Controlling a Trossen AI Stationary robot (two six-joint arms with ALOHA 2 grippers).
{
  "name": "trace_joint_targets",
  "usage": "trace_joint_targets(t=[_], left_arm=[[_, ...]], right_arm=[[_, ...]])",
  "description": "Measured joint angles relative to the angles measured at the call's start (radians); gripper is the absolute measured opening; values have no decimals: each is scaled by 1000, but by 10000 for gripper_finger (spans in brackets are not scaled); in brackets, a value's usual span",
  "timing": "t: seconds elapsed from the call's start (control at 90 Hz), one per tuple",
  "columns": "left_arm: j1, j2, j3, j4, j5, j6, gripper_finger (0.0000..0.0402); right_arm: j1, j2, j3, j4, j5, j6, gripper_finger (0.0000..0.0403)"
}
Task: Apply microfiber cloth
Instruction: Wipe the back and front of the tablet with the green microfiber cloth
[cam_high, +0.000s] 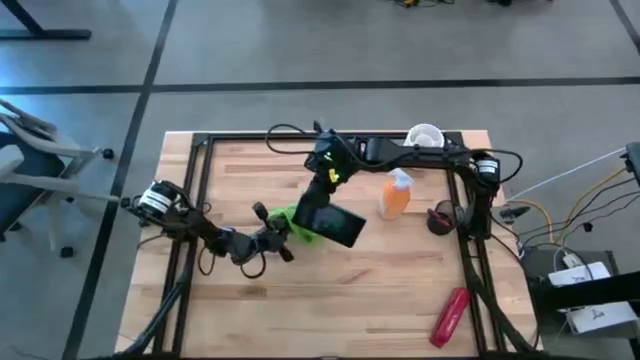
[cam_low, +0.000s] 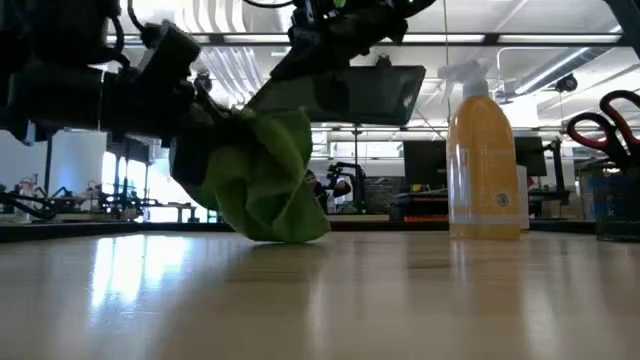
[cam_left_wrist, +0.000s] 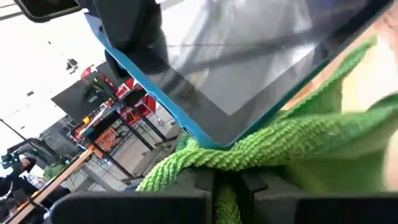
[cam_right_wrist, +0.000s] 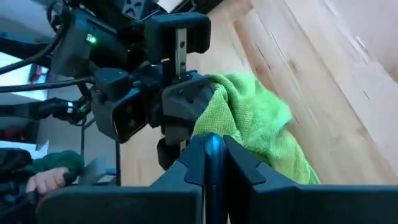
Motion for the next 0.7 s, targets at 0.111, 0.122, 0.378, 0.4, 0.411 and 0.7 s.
trace_joint_targets(t=[0.111, 0.122, 0.378, 0.4, 0.411, 0.7], left_arm=[[-32, -36, -9, -32, -32, 11, 0], [-36, -39, -10, -34, -41, 14, 0], [-116, -99, -58, -47, -192, 36, 0], [-123, -103, -60, -46, -192, 34, 0], [-125, -105, -60, -46, -192, 33, 0], [-66, -118, -18, -48, -24, 24, 0]], right_arm=[[2, 0, 1, 2, 0, 1, 7], [1, 0, 1, 2, 1, 0, 7], [-7, 5, -4, -11, 50, -12, 7], [-8, 5, -4, -9, 50, -12, 7], [-9, 5, -4, -8, 50, -13, 7], [-11, 6, -4, 30, 45, -14, 7]])
